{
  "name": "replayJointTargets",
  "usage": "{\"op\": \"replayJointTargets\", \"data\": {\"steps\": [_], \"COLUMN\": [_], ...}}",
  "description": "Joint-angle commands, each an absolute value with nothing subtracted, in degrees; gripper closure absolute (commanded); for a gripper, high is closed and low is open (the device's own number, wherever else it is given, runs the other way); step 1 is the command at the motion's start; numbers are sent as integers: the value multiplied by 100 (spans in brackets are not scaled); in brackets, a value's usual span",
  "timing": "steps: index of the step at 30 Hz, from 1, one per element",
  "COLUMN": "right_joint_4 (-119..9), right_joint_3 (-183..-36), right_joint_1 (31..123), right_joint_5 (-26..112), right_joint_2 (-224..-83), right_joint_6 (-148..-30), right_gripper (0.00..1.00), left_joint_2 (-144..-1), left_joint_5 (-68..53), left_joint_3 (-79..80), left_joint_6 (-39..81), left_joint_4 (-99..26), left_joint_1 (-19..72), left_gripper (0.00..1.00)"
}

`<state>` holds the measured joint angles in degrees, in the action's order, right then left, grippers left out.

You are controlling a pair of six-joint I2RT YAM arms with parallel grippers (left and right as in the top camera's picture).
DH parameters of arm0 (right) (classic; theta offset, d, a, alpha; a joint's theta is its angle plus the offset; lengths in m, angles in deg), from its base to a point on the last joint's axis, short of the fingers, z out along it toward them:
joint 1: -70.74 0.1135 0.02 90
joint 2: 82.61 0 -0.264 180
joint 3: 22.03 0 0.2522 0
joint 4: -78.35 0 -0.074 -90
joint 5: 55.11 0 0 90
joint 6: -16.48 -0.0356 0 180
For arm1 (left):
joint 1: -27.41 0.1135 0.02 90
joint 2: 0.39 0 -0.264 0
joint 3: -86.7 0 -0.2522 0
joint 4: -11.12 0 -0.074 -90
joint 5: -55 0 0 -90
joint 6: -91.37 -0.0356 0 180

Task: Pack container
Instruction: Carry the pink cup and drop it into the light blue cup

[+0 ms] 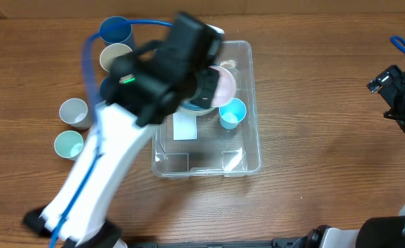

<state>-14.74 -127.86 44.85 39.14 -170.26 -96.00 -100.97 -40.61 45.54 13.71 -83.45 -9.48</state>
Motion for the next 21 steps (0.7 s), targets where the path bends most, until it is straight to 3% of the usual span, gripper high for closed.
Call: {"op": "replayJointTargets", "data": {"steps": [1, 10, 21], "right_joint_4": [-1492, -1494, -1492], "right_joint_3": [-12843, -12843, -12843], "right_joint_1": [4467, 4467, 4467], "right_joint_5": [3907, 3907, 3910], "right_joint_2": [-16996, -16996, -16996], "right_joint_6": [-9626, -9626, -9626], "right_gripper": [0, 0, 0], "left_joint_2": [-10888, -12217, -12444], "left_joint_5": [-4181, -3508, -3611], "left_joint_3": [4464, 4464, 4462], "left_joint_6": [1603, 1482, 1268], "left_joint_4": [-8289, -7998, -7795], "left_joint_1": [-1061, -1083, -1118], "left_gripper": [96, 96, 96]}}
